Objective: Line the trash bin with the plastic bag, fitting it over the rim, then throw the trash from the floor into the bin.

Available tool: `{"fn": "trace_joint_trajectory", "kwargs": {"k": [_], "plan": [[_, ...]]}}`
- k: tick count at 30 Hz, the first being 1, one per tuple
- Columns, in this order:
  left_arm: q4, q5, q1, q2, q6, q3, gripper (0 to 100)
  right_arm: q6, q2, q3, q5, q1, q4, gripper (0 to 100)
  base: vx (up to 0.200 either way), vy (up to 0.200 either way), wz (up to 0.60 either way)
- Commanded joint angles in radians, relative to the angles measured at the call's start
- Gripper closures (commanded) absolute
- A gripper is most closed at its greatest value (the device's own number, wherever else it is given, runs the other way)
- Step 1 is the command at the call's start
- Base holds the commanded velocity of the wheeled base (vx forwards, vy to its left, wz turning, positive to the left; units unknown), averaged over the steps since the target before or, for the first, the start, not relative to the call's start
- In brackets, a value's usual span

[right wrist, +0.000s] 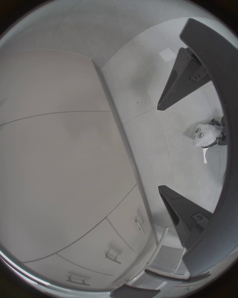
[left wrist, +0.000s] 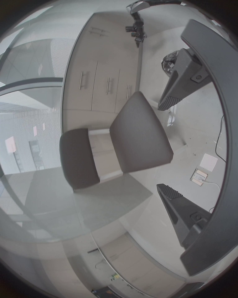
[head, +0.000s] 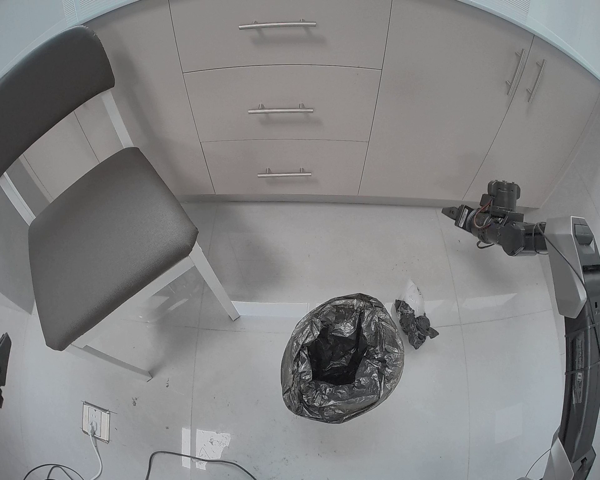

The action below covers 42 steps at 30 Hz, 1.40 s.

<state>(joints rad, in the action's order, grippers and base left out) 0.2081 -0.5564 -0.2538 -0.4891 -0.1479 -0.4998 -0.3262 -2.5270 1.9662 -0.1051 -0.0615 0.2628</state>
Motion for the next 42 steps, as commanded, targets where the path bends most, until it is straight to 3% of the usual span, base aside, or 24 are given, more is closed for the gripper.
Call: {"fn": "trace_joint_trajectory", "kwargs": {"k": [1, 3, 15, 25, 29, 42], "plan": [[-0.001, 0.001, 0.107, 0.147, 0.016, 0.064, 0, -0.022, -0.134, 0.034, -0.007, -0.014, -0.016, 0, 0.000, 0.000, 0.00], [-0.004, 0.009, 0.150, 0.218, 0.019, 0.095, 0, -0.024, -0.164, 0.034, -0.007, -0.012, -0.017, 0, 0.000, 0.000, 0.00], [-0.006, 0.056, 0.214, 0.363, 0.022, 0.239, 0, -0.024, -0.323, 0.034, -0.022, 0.000, -0.134, 0, 0.000, 0.000, 0.00], [-0.007, 0.084, 0.231, 0.402, 0.024, 0.317, 0, -0.024, -0.512, 0.034, -0.024, 0.008, -0.385, 0, 0.000, 0.000, 0.00], [-0.009, 0.096, 0.232, 0.443, 0.024, 0.359, 0, -0.024, -0.573, 0.034, -0.048, -0.008, -0.557, 0, 0.000, 0.000, 0.00], [-0.009, 0.099, 0.235, 0.446, 0.033, 0.391, 0, -0.027, -0.452, 0.034, -0.050, -0.006, -0.520, 0, 0.000, 0.000, 0.00]]}}
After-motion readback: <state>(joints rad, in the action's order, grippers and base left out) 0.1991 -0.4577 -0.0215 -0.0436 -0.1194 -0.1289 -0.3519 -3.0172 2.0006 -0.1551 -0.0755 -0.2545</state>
